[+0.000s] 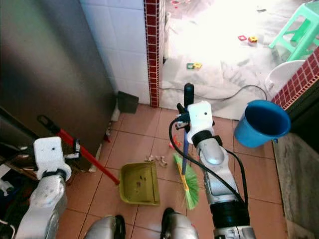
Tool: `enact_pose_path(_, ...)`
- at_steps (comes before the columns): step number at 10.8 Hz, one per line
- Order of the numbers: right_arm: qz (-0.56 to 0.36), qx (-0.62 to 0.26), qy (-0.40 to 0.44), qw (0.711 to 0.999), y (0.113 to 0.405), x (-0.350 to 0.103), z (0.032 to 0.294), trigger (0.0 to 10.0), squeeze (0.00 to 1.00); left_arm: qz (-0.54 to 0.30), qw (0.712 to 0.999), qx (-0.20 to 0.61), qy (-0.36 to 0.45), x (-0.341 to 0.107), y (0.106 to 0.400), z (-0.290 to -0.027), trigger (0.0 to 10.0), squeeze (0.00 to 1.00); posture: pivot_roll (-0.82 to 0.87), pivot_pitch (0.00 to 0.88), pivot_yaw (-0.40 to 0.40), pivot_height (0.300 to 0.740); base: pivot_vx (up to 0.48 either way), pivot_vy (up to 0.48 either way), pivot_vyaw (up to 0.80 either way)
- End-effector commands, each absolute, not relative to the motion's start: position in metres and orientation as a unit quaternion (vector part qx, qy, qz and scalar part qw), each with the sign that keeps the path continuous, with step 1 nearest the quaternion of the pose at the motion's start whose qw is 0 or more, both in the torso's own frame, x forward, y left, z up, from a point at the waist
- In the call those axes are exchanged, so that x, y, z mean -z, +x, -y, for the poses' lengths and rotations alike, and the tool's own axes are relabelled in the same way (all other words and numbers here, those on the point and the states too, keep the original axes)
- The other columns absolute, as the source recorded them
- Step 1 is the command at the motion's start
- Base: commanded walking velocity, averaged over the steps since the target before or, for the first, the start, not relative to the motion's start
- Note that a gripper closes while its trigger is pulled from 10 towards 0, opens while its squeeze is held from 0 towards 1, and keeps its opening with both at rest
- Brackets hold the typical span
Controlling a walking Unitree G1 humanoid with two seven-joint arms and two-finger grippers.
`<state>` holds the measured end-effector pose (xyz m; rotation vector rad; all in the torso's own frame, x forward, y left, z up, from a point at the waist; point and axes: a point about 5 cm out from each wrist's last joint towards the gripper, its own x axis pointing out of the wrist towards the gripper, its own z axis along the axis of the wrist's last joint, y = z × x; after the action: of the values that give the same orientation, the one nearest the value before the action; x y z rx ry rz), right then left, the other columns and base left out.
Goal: Sweep floor
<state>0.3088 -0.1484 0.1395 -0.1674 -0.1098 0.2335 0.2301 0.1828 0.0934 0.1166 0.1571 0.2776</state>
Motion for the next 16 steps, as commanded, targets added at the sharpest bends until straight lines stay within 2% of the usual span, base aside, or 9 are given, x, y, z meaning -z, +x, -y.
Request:
enact_pose_path(1,0.078,-0.120,-0.081,0.986,0.311,-0.148,0.148,10.0,0.00,-0.080,0.983,-0.151,0.071,-0.094,0.226,-0.187,10.0,1.00,-0.02,0.116,0.028,0.740,0.000,0.000,0.00)
enact_pose_path(4,0.077,-0.124,-0.078,0.986,0.311,-0.146,0.145,10.0,0.00,-0.079,0.988,-0.115,0.068,-0.097,0.223,-0.186,10.0,1.00,-0.01,0.114,0.023,0.740,0.000,0.000,0.00)
enact_pose_path(5,0.078,-0.125,-0.078,0.986,0.311,-0.146,0.146,10.0,0.00,-0.075,0.988,-0.111,0.078,-0.100,0.217,-0.185,10.0,0.00,0.00,0.116,0.018,0.740,0.000,0.000,0.00)
enact_pose_path(9,0.079,-0.132,-0.081,0.985,0.311,-0.143,0.140,10.0,0.00,-0.084,0.989,-0.087,0.086,-0.097,0.195,-0.182,10.0,0.00,0.02,0.118,0.018,0.740,0.000,0.000,0.14)
enact_pose_path(11,0.076,-0.133,-0.076,0.985,0.312,-0.142,0.138,10.0,0.00,-0.087,0.990,-0.079,0.076,-0.096,0.197,-0.179,10.0,0.00,0.02,0.113,0.016,0.740,0.000,0.000,0.00)
enact_pose_path(16,0.072,-0.131,-0.083,0.985,0.309,-0.140,0.145,10.0,0.00,-0.108,0.979,-0.138,0.108,-0.083,0.206,-0.201,10.0,0.00,0.00,0.131,0.003,0.740,0.000,0.000,0.00)
